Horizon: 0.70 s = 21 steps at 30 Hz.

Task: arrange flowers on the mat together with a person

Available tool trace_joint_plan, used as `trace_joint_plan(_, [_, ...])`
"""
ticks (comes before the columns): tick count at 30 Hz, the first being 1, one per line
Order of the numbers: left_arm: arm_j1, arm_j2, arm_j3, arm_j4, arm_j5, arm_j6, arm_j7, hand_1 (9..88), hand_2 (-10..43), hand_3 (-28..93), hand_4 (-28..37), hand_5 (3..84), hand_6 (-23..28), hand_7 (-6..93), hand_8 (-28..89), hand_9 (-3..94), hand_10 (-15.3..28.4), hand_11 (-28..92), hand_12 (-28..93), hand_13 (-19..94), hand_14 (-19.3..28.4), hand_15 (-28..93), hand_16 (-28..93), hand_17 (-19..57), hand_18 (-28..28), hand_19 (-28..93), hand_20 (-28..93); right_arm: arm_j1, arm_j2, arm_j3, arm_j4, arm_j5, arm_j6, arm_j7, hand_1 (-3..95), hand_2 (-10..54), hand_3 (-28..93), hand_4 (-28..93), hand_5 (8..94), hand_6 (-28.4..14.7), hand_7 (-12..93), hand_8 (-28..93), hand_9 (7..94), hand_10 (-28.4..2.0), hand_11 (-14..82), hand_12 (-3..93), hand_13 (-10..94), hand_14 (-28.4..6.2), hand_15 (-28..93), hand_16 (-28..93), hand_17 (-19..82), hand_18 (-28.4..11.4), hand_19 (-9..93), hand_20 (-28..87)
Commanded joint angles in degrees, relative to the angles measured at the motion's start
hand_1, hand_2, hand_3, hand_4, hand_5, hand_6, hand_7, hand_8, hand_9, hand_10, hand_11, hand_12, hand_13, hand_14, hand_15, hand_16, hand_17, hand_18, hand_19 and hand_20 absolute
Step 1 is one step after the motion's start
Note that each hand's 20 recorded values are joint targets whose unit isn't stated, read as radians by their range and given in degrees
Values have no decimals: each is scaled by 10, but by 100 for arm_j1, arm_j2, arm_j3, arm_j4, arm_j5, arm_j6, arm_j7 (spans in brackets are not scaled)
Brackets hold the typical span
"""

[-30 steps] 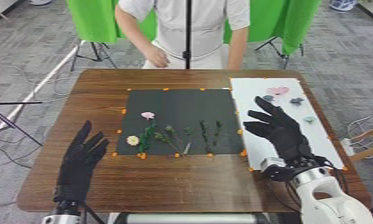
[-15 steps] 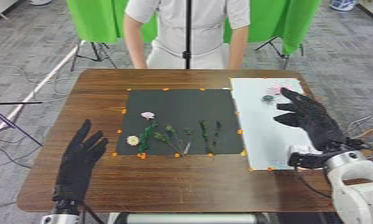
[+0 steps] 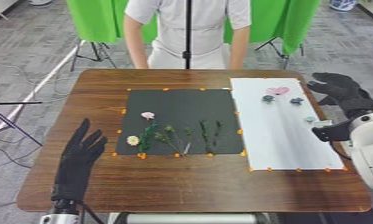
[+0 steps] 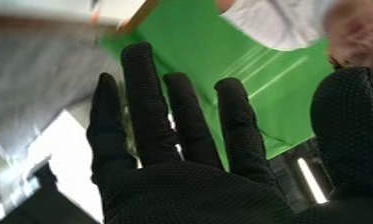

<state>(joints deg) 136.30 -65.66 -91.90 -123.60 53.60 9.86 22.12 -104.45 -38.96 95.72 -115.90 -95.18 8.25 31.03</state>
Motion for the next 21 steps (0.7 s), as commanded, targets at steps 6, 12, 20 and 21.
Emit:
trace_joint_plan(6, [56,-52,25,-24,-30,47,16,202,37,770,-283,227,-21,111,-95,274,125,86,128,211,176,173,3,-116,231,426,60,1043,432,-1406,995,-1744,-730,1165,244,18,662,-243,374,19,142,-98,401,-149,137,178,425,-159,506,137,100,-242,518,272])
trace_joint_plan(12, [27,-66,39,-16,1,12,-11,205,37,770,-283,227,-21,111,-95,274,125,86,128,212,176,172,2,-116,231,425,59,1355,440,-1953,1282,-2071,-1238,1379,270,1,675,-243,374,22,153,-105,404,-143,139,175,429,-150,498,128,102,-242,516,264])
trace_joint_plan(20, [-8,-88,30,-10,-1,-17,-81,208,38,771,-283,227,-21,112,-95,275,126,88,129,212,176,172,2,-115,230,426,59,1649,540,-2584,1574,-2497,-1678,1397,301,-19,692,-250,378,27,169,-112,421,-136,148,171,444,-139,493,129,108,-242,515,258])
trace_joint_plan(21, [5,-71,28,-6,-31,-17,-70,208,38,771,-283,227,-21,112,-95,275,125,88,129,212,176,172,3,-115,231,426,59,1763,559,-2728,1635,-2578,-1757,1401,306,-21,691,-253,381,29,175,-115,424,-135,148,170,446,-138,491,129,110,-242,515,257])
